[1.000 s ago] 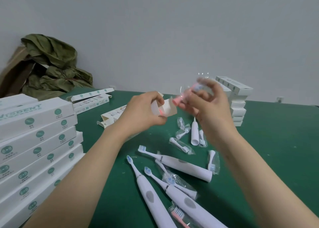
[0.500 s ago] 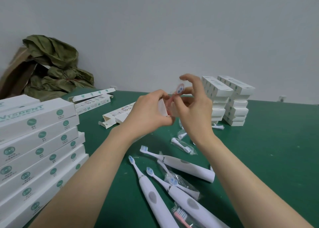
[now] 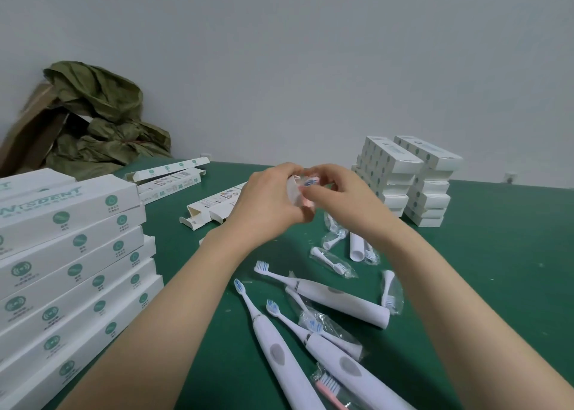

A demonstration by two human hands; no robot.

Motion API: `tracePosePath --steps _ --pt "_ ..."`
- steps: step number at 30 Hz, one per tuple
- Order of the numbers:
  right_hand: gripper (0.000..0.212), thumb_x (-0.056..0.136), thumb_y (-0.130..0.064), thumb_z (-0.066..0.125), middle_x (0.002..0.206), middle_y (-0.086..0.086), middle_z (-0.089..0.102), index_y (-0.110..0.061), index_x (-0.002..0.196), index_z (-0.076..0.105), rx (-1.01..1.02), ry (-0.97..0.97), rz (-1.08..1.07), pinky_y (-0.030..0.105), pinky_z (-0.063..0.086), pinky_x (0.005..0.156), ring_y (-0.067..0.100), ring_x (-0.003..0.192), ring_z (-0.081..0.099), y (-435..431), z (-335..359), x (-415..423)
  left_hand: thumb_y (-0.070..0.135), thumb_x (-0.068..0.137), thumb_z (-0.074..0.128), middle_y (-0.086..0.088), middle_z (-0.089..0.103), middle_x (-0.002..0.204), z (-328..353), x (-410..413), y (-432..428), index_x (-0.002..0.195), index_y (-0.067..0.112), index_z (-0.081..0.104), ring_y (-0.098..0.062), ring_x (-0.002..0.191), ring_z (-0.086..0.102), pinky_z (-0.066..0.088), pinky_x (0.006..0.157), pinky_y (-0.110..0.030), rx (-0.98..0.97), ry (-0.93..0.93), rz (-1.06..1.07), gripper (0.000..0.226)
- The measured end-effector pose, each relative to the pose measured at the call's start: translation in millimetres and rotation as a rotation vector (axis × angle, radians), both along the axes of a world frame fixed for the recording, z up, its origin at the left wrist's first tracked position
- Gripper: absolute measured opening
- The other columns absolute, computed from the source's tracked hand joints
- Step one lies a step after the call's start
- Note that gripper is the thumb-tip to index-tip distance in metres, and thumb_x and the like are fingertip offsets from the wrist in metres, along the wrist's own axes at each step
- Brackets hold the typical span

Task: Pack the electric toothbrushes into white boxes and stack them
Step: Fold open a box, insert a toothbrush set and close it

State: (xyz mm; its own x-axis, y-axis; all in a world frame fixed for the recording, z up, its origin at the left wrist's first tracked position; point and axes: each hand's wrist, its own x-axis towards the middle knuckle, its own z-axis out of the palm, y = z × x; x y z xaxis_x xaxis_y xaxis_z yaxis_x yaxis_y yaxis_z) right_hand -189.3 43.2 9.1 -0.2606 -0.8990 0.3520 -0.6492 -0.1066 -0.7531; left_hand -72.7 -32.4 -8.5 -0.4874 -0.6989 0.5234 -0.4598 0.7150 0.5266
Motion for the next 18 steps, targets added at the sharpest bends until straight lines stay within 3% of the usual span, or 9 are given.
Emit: tracePosePath --steps 2,3,5,8,11,13,16,18 --pt "0.026 0.091 -0.021 0.05 0.099 0.014 0.064 -0.005 0.109 0.06 -0.014 0.01 -0.023 0.029 0.044 0.069 0.018 0.076 0.055 1 -1 -1 0.03 0.064 0.077 0.005 0.067 0.108 0 0 -1 0.124 0.023 0.059 -0.015 0.094 0.058 0.041 0.076 -0.022 0.003 0.009 0.01 0.063" --pt "0.028 0.092 -0.021 0.049 0.1 0.014 0.064 -0.005 0.113 0.058 -0.059 0.015 -0.059 0.028 0.042 0.068 0.016 0.076 0.054 0 -3 -2 0.03 0.064 0.077 0.005 0.067 0.107 0 0 -1 0.124 0.022 0.059 -0.015 0.095 0.058 0.041 0.076 -0.022 0.004 0.014 0.014 0.063" --pt "0.027 0.092 -0.022 0.056 0.095 0.002 0.067 -0.015 0.119 0.054 -0.167 -0.045 -0.129 0.012 0.039 0.062 0.006 0.074 0.055 -3 -8 -1 0.029 0.065 0.075 0.004 0.067 0.104 -1 1 1 0.123 0.022 0.059 -0.017 0.095 0.059 0.043 0.077 -0.023 0.007 0.021 0.014 0.061" --pt "0.014 0.084 -0.018 0.069 0.079 -0.009 0.068 -0.02 0.096 0.061 -0.265 -0.109 -0.173 0.008 0.039 0.056 0.001 0.068 0.058 -7 -12 1 0.029 0.067 0.073 0.004 0.068 0.104 0 1 2 0.121 0.022 0.06 -0.017 0.095 0.059 0.043 0.078 -0.024 -0.007 0.02 0.018 0.056" --pt "0.008 0.081 -0.011 0.068 0.07 -0.013 0.062 -0.018 0.081 0.071 -0.236 0.085 -0.192 0.012 0.037 0.058 -0.003 0.065 0.054 -14 -14 8 0.026 0.066 0.071 0.008 0.069 0.094 0 1 4 0.11 0.027 0.064 -0.018 0.09 0.059 0.046 0.075 -0.027 -0.015 0.0 0.002 0.044" --pt "0.014 0.082 -0.008 0.064 0.078 -0.002 0.066 -0.016 0.085 0.075 -0.164 0.238 -0.201 0.022 0.039 0.063 0.01 0.075 0.056 -17 -9 8 0.024 0.065 0.071 0.01 0.067 0.086 -2 0 5 0.101 0.029 0.065 -0.018 0.084 0.059 0.047 0.072 -0.029 -0.013 -0.009 -0.02 0.037" --pt "0.024 0.086 -0.002 0.051 0.07 0.005 0.061 -0.009 0.091 0.073 -0.022 0.393 0.007 0.018 0.034 0.052 0.014 0.059 0.047 -16 2 3 0.022 0.065 0.071 0.007 0.067 0.084 -1 0 3 0.097 0.026 0.066 -0.02 0.082 0.058 0.048 0.072 -0.032 -0.017 -0.012 -0.014 0.033" --pt "0.028 0.087 0.003 0.045 0.067 0.003 0.057 -0.005 0.094 0.071 0.018 0.429 0.103 0.018 0.032 0.055 0.016 0.058 0.044 -11 5 3 0.021 0.064 0.071 0.006 0.068 0.084 1 1 2 0.098 0.023 0.067 -0.021 0.083 0.059 0.048 0.072 -0.032 -0.011 -0.004 -0.008 0.034"
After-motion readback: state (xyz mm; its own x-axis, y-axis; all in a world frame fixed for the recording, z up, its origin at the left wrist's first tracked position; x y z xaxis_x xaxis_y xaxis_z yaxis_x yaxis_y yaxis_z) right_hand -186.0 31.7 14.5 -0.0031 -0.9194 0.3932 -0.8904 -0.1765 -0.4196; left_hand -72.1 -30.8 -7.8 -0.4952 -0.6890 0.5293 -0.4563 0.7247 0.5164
